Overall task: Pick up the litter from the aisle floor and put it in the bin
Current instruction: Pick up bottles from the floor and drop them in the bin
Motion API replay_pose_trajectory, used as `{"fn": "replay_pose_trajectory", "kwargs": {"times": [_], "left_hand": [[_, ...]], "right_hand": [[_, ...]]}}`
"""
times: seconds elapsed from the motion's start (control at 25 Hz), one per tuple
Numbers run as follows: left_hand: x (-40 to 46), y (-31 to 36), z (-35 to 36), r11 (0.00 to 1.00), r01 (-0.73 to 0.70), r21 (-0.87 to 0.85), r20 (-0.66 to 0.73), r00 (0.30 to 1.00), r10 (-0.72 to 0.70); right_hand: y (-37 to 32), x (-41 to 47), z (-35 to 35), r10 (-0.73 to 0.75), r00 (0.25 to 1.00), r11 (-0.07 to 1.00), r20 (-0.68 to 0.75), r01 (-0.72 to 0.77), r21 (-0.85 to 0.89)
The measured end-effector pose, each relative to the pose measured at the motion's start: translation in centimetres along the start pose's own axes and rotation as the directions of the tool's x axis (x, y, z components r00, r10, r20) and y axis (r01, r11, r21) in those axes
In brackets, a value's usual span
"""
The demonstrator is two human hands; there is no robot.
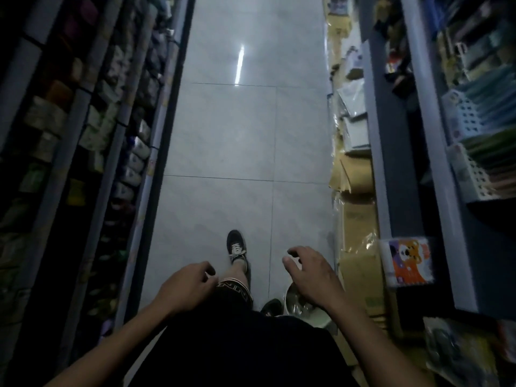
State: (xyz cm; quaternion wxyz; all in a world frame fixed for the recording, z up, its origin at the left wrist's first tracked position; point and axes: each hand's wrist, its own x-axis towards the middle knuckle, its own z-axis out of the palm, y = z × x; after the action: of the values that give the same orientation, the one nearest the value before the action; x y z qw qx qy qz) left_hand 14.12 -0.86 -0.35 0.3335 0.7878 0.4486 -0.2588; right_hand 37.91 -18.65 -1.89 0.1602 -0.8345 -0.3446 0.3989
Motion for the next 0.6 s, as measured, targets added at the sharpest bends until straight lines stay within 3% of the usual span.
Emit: {"fn": "replay_pose_trajectory", "kwargs": {"times": [0.2,0.6], "left_hand": [[6.8,-1.1,-7.5,0.996,0.048,-0.069,-0.033,0.998,-0.051],[23.1,6.8,-23.6,0.992,-0.118,0.043,0.020,0.993,0.117]], "right_hand": [[-5.8,9.6,-4.2,-0.028,0.999,0.999,-0.022,0.027,-0.024],[-7.1,19.0,-12.2,0.173,0.980,0.984,-0.097,-0.166,0.068]]}}
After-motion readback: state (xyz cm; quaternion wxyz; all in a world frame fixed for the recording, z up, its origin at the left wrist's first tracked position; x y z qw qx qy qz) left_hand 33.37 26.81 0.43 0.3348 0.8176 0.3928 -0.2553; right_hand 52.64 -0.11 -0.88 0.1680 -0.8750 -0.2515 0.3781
